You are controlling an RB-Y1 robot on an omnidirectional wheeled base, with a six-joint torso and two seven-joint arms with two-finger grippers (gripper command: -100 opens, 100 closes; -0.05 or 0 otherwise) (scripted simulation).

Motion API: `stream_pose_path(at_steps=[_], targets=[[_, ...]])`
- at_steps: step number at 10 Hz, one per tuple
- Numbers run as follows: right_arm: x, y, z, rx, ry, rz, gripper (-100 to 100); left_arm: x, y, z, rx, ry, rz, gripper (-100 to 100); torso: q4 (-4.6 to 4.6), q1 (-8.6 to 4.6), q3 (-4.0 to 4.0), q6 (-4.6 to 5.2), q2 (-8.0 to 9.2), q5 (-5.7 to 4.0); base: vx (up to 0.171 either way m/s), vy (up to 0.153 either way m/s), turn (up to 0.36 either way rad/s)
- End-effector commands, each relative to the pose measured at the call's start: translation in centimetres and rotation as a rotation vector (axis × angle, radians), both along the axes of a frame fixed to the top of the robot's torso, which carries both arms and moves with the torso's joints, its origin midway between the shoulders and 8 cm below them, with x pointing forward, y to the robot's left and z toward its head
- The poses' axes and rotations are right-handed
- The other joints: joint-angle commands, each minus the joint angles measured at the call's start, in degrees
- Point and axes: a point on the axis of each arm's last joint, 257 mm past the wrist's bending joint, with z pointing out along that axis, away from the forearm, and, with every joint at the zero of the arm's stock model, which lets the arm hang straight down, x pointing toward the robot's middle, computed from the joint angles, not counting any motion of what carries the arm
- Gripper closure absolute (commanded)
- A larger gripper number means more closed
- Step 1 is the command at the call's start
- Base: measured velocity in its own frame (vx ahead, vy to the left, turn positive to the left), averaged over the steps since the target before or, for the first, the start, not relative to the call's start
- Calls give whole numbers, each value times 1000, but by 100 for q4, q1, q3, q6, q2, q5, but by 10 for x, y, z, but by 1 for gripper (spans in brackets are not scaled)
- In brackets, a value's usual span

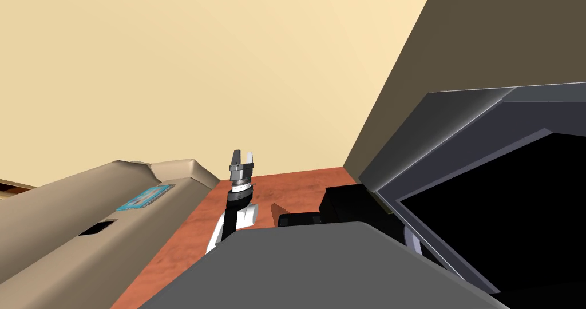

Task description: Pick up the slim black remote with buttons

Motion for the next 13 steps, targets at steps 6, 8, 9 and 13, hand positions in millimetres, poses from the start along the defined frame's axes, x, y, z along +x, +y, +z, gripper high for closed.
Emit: stream_pose_path(at_steps=[6, 8, 9, 13], targets=[[3, 15, -20, 1, -1, -24, 100, 0, 0, 0, 0, 0, 0, 0, 2, -8, 4, 0, 7, -3, -16, -37, 51], [3, 12, -18, -4, -2, -25, 100, 0, 0, 0, 0, 0, 0, 0, 0, -11, 1, -1, 2, -25, 0, 0, 0], [3, 13, -19, -2, -2, -25, 100, 0, 0, 0, 0, 0, 0, 0, 0, -23, 0, -2, 1, -29, 0, 0, 0], [1, 6, -7, 0, -1, -9, 100, 0, 0, 0, 0, 0, 0, 0, -3, -18, -3, 2, -4, -26, 13, 21, -49]])
